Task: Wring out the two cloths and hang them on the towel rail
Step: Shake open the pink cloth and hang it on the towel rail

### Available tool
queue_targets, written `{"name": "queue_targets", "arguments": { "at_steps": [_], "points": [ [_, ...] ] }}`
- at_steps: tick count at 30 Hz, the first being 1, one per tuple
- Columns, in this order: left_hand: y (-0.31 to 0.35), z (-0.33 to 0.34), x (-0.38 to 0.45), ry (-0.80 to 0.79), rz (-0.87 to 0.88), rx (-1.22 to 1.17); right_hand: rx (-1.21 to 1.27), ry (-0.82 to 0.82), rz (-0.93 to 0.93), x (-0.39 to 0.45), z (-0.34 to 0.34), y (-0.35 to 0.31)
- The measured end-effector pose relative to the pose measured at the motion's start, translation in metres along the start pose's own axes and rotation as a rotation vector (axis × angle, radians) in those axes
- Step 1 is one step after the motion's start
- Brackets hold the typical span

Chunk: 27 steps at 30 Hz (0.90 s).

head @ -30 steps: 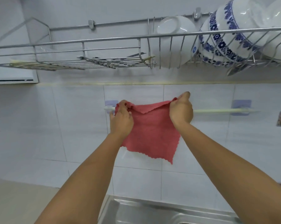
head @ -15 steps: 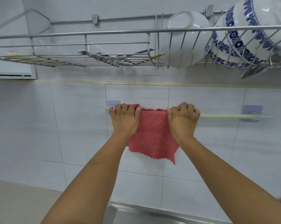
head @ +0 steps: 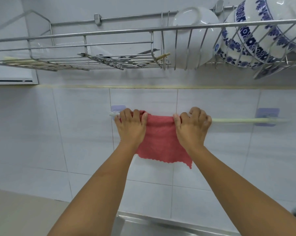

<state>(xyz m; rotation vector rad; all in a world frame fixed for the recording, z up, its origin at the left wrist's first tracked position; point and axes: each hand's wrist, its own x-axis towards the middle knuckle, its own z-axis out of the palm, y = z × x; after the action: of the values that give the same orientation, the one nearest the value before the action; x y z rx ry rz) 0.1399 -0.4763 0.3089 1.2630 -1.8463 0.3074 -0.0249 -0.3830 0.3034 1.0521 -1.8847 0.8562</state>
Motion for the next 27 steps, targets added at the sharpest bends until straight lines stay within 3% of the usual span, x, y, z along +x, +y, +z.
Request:
{"name": "queue_targets", "arguments": {
  "at_steps": [8, 13, 17, 21, 27],
  "points": [
    [-0.003, 0.001, 0.001, 0.049, 0.019, 0.014, 0.013, -0.088, -0.061, 0.012, -0.018, 0.009],
    [-0.004, -0.002, -0.004, -0.014, 0.009, 0.043, -0.088, -0.168, -0.160, 0.001, -0.017, 0.023],
    [-0.002, -0.011, -0.004, -0.046, -0.034, -0.002, -0.106, -0.109, -0.131, 0.006, -0.021, 0.026],
    [0.005, -0.014, -0.018, -0.026, -0.065, -0.135, -0.117, -0.167, -0.136, 0.007, -0.029, 0.024],
    [0.004, -0.016, -0.040, -0.078, 0.010, -0.064, -0.102, -0.174, -0.042, -0.004, -0.035, 0.016]
  ]
}}
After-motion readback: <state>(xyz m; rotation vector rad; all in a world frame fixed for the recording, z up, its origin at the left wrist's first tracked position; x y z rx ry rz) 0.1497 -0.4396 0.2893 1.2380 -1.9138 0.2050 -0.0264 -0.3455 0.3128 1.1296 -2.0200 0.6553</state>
